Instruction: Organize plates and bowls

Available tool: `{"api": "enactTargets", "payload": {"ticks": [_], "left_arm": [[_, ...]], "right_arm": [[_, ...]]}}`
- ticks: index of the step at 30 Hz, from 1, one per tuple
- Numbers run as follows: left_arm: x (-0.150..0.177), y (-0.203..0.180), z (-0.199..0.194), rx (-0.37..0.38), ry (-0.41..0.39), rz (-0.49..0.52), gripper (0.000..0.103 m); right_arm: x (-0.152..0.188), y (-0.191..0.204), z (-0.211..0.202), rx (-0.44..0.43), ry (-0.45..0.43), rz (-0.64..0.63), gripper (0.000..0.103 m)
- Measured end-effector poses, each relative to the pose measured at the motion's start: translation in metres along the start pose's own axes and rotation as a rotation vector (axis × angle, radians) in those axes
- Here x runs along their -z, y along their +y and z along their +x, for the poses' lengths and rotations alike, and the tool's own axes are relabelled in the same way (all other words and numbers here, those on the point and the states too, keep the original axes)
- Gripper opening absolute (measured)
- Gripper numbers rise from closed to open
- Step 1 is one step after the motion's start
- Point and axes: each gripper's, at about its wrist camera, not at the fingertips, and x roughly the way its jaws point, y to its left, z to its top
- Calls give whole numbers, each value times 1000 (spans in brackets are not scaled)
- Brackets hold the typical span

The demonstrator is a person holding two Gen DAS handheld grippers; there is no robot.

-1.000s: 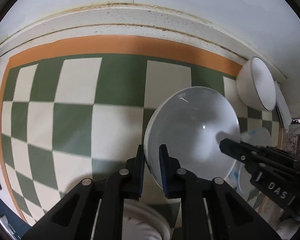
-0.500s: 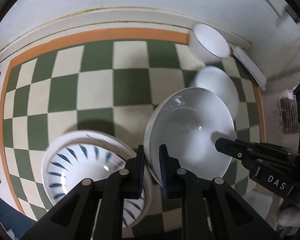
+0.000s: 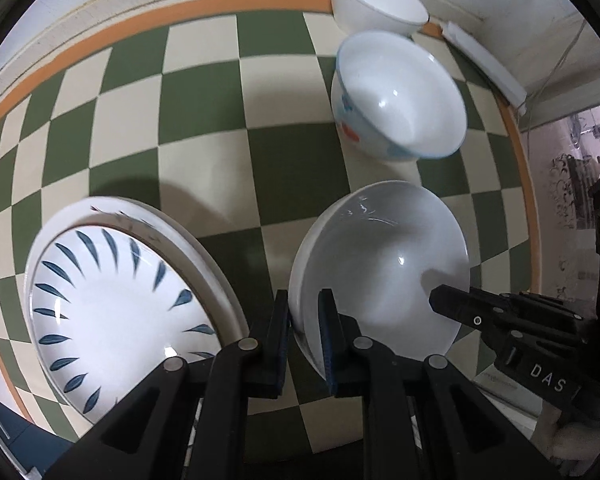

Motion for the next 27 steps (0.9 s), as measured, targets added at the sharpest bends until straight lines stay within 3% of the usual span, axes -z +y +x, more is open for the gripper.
{"api": "enactTargets", "payload": {"ticks": [7, 27], "left_arm": [[3, -6, 16, -24, 23, 18, 12], [5, -25, 40, -57, 56, 49, 12]], "right_arm": [[8, -19, 7, 6, -1, 22, 12], [10, -11, 17, 29, -5, 19, 12]]}}
